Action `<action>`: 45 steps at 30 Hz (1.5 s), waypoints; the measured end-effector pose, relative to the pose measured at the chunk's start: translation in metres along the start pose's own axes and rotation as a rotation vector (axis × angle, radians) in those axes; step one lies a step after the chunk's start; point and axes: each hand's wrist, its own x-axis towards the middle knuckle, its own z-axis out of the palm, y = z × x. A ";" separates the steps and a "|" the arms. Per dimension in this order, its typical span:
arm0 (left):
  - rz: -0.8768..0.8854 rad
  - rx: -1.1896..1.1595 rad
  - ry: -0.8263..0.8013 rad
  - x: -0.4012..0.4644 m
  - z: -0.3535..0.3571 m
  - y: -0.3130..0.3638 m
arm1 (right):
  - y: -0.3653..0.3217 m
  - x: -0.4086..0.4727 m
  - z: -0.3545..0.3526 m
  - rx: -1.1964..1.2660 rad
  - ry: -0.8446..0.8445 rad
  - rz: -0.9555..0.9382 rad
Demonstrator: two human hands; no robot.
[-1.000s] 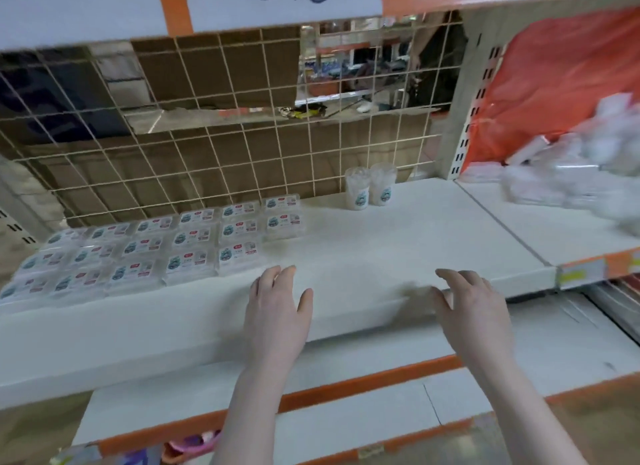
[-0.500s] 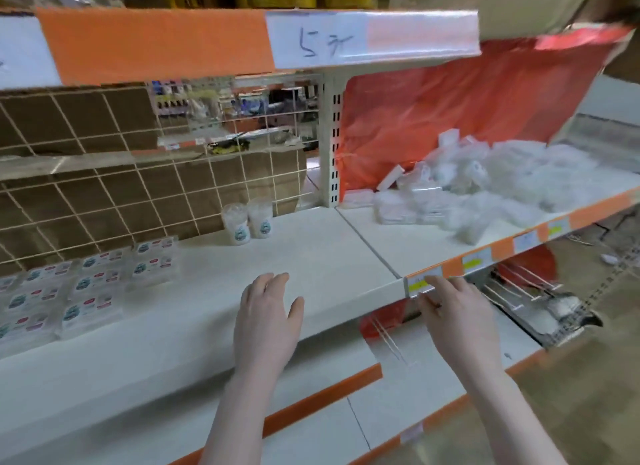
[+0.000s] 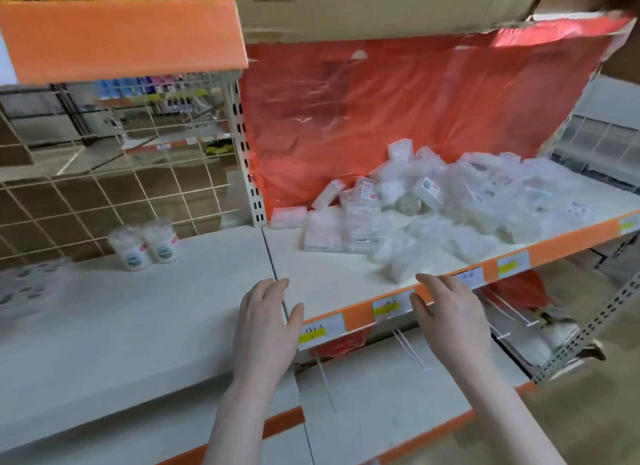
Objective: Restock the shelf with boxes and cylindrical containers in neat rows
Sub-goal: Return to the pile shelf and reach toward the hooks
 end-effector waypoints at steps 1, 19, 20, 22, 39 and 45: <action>-0.004 0.000 0.002 0.004 0.004 0.003 | 0.003 0.003 0.004 0.009 -0.005 0.003; 0.002 -0.013 -0.008 0.083 0.053 0.008 | 0.005 0.060 0.055 0.021 -0.252 0.370; -0.006 -0.009 -0.006 0.084 0.056 0.009 | 0.009 0.063 0.053 0.054 -0.267 0.364; -0.019 -0.003 -0.003 0.087 0.060 0.013 | 0.020 0.066 0.050 0.157 -0.289 0.346; -0.107 0.001 0.076 0.086 0.106 0.065 | 0.102 0.102 0.040 0.274 -0.351 0.162; -0.116 -0.007 0.079 0.088 0.104 0.068 | 0.101 0.106 0.046 0.052 -0.414 0.051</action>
